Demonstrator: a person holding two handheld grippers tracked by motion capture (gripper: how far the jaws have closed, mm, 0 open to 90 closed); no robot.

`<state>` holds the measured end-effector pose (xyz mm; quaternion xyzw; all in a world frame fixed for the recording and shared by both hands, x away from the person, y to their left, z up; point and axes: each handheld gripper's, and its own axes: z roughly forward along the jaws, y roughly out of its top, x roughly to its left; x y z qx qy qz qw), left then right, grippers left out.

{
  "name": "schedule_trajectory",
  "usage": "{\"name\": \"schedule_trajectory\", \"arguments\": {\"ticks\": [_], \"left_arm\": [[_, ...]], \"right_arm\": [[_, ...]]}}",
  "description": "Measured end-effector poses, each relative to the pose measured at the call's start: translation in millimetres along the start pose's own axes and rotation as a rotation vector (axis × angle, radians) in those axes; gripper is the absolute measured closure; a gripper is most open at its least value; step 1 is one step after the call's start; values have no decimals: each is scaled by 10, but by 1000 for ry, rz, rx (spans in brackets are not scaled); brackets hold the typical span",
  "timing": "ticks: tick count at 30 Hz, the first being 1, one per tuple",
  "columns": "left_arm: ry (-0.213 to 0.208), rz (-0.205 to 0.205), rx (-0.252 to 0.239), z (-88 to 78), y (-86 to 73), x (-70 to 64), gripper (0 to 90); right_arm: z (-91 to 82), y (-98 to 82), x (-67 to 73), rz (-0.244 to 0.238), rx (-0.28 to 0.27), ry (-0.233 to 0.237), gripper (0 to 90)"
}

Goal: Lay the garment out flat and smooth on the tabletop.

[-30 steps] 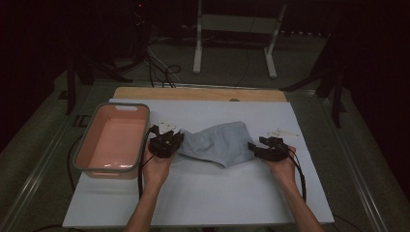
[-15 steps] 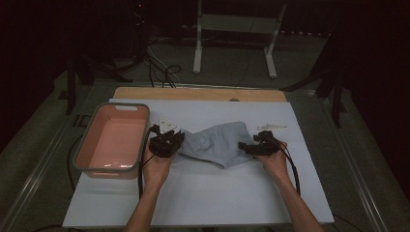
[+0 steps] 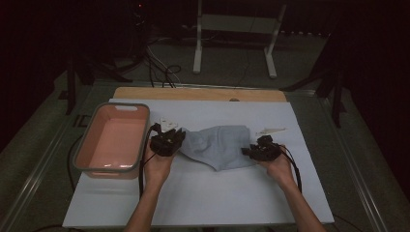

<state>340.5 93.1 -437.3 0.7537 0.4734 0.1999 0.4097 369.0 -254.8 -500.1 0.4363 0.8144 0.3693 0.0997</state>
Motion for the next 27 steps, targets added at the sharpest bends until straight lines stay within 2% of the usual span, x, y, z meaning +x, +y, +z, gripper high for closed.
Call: {"name": "schedule_trajectory", "arguments": {"ticks": [1,3,6,8,10,12,15,16,23,27], "left_arm": [[0,0,0,0,0,0,871],[-3,1,2,9,4,-9,871],[-7,7,5,22,14,-24,871],[-9,10,5,33,25,-41,872],[-12,12,5,44,36,-55,871],[-15,17,6,54,47,-69,871],[-20,22,9,71,56,-89,871],[-22,24,10,78,59,-98,871],[-40,31,10,122,76,-159,870],[-48,34,11,145,76,-188,862]], "right_arm": [[0,0,0,0,0,0,686],[-75,-28,69,-32,9,-10,791],[-156,-49,154,-51,12,-11,836],[-186,-55,190,-55,13,-14,841],[-262,-84,309,-79,14,-8,849],[-310,-115,388,-99,11,-5,851],[-355,-160,475,-104,11,8,852],[-375,-202,532,-124,17,9,852],[-457,-319,786,-159,34,67,853],[-472,-352,936,-201,34,111,853]]}}
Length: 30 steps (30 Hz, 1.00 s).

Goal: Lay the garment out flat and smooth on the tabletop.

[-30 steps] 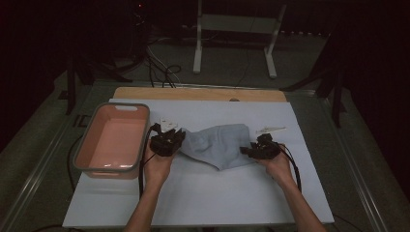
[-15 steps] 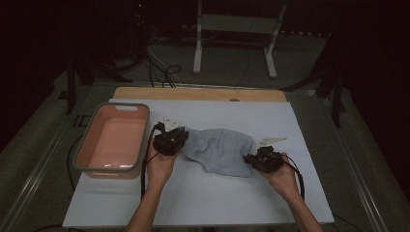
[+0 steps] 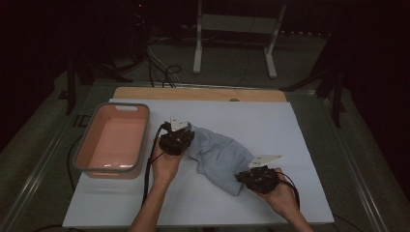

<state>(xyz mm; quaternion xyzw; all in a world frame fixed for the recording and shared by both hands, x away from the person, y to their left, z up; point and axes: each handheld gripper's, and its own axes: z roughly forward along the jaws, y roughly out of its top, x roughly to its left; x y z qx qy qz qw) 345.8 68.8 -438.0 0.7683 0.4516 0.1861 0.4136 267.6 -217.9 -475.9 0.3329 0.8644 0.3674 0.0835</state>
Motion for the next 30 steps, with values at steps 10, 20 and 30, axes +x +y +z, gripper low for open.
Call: {"name": "schedule_trajectory", "arguments": {"ticks": [10,20,30], "left_arm": [[-15,-12,-22,-77,-23,-32,459],[-8,-12,-35,-113,-72,-70,288],[-15,-11,-46,-155,-95,-95,265]], "right_arm": [[-42,11,115,-52,-10,12,711],[-169,7,150,-85,-83,-60,357],[-19,-10,189,-77,-40,-59,476]]}}
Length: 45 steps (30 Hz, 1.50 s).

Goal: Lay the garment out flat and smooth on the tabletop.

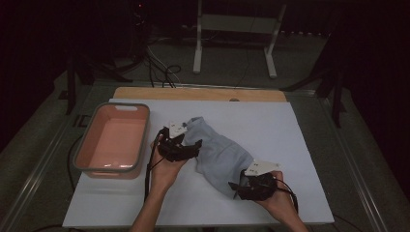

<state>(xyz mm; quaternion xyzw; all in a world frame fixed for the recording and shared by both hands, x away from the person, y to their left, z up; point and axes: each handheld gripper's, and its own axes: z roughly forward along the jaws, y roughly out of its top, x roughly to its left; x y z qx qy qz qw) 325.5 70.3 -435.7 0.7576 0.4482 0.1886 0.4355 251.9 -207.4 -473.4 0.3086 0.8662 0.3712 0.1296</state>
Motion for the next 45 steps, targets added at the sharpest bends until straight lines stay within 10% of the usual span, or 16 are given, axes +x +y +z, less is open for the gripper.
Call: {"name": "schedule_trajectory", "arguments": {"ticks": [8,20,45], "left_arm": [[-34,11,-4,-32,-40,-42,311],[-93,55,11,-70,-243,-155,347],[-155,69,100,58,-637,-227,389]], "right_arm": [[38,3,-2,8,11,29,873],[-163,79,-120,83,-121,1,878],[-251,87,-228,119,-158,-40,878]]}}
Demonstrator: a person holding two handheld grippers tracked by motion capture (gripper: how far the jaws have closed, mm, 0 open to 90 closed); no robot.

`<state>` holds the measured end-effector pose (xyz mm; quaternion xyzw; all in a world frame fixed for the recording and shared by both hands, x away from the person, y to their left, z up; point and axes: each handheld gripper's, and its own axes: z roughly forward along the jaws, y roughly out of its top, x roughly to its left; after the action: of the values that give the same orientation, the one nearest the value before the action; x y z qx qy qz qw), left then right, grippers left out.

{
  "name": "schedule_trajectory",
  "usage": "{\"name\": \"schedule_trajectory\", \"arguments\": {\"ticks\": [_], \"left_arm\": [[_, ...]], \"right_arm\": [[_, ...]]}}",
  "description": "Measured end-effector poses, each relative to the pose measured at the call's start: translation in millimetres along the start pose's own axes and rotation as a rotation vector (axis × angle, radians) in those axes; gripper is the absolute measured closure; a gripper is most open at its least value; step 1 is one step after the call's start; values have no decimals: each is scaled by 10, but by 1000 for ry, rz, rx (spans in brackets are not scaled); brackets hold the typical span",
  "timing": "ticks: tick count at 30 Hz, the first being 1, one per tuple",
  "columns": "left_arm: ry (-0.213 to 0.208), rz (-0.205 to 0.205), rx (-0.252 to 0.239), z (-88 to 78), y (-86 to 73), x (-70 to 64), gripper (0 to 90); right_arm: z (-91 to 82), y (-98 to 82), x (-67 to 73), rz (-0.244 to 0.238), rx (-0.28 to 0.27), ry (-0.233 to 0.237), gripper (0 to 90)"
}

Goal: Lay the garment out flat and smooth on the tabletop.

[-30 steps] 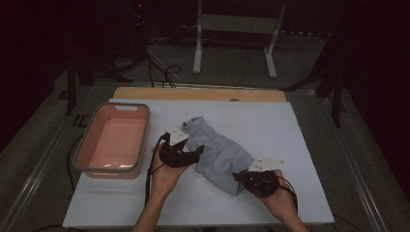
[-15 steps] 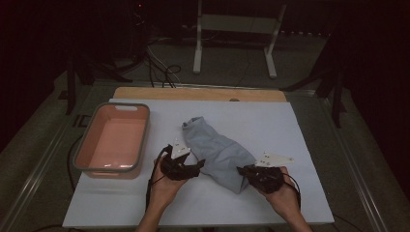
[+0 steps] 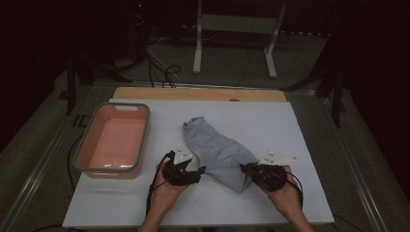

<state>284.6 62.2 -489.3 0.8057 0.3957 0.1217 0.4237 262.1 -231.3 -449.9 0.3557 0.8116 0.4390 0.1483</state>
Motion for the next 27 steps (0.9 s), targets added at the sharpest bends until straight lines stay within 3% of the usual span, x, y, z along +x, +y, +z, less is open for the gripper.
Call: {"name": "schedule_trajectory", "arguments": {"ticks": [11,14,20,23,25,27], "left_arm": [[-48,25,73,148,-89,-74,439],[-58,33,87,179,-83,-92,509],[-55,78,71,165,-8,-131,774],[-62,92,38,114,77,-132,841],[-66,95,24,76,119,-111,853],[-59,94,8,40,158,-93,855]], "right_arm": [[-39,8,-36,14,-16,-11,878],[-48,7,-47,14,-16,-12,878],[-53,3,-46,5,-11,-11,877],[-86,-2,-43,-3,0,-15,833],[-125,-6,-56,-2,1,-13,728],[-153,-7,-67,-4,-7,-16,680]]}}
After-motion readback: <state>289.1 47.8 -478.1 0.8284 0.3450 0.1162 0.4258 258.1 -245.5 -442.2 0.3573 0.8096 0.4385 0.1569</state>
